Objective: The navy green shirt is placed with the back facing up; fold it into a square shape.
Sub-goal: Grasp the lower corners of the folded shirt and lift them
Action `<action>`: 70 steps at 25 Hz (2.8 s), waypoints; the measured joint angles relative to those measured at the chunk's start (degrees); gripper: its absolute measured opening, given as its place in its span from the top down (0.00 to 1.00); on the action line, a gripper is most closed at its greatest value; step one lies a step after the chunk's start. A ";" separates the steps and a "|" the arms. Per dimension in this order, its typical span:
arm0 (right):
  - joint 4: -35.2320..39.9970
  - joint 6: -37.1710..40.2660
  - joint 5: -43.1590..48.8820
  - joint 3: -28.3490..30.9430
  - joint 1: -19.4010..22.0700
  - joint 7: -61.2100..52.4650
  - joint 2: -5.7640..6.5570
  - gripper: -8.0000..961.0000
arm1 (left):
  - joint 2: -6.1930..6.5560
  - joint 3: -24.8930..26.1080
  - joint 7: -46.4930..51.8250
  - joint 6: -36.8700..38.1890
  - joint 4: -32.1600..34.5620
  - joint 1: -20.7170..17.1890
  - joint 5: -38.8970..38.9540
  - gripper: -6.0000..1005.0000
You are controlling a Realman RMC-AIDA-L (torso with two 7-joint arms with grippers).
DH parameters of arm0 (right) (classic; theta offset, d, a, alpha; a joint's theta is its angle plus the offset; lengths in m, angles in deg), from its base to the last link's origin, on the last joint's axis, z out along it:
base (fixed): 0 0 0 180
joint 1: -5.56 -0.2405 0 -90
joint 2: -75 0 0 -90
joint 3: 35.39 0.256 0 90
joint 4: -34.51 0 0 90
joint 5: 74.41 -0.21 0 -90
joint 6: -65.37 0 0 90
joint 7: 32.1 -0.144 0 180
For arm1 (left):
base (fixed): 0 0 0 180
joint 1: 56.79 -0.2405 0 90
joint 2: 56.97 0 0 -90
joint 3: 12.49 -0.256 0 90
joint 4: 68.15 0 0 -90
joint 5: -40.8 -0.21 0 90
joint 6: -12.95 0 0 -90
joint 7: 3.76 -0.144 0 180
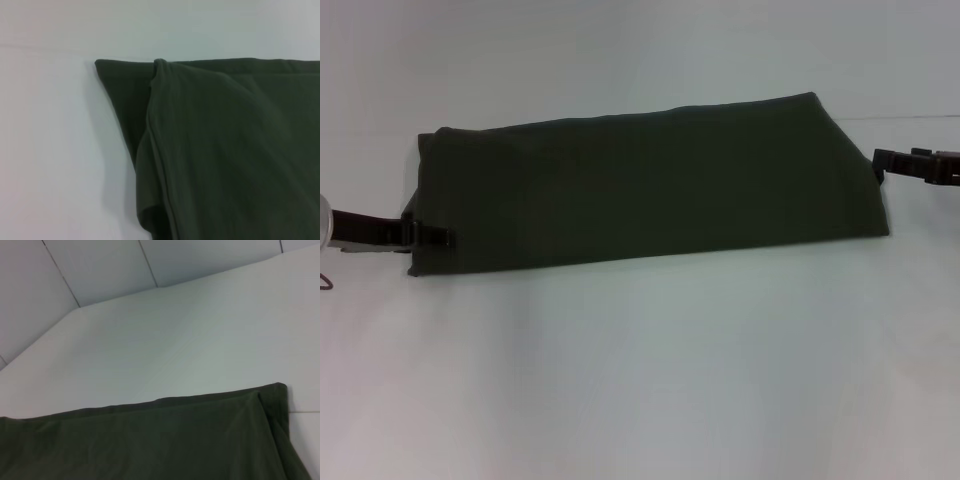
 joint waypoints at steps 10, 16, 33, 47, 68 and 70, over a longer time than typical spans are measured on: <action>0.00 -0.07 -0.01 0.00 -0.09 -0.14 -0.07 0.19 | 0.01 -0.46 0.01 2.40 -1.25 0.35 0.21 0.30; -0.20 -0.09 -0.01 0.00 -0.07 -0.05 -0.16 0.19 | 0.01 -0.13 0.01 1.74 -1.10 0.22 0.40 0.34; -0.08 0.25 -0.01 0.00 0.30 -0.08 -0.25 0.19 | -0.21 -0.45 -0.06 -0.04 -1.35 0.02 0.01 0.63; 0.04 0.33 -0.03 0.40 0.54 -1.15 -0.13 0.19 | -0.42 -0.55 -0.45 -1.21 -1.87 0.34 0.05 0.99; 4.46 2.67 15.25 -3.50 -3.02 -23.19 2.04 0.20 | -0.55 -2.20 -1.25 -1.54 -1.69 0.35 0.00 0.99; 4.33 2.34 15.62 -3.90 -3.20 -23.39 2.04 0.20 | -0.55 -2.24 -1.33 -1.54 -1.73 0.30 0.00 0.99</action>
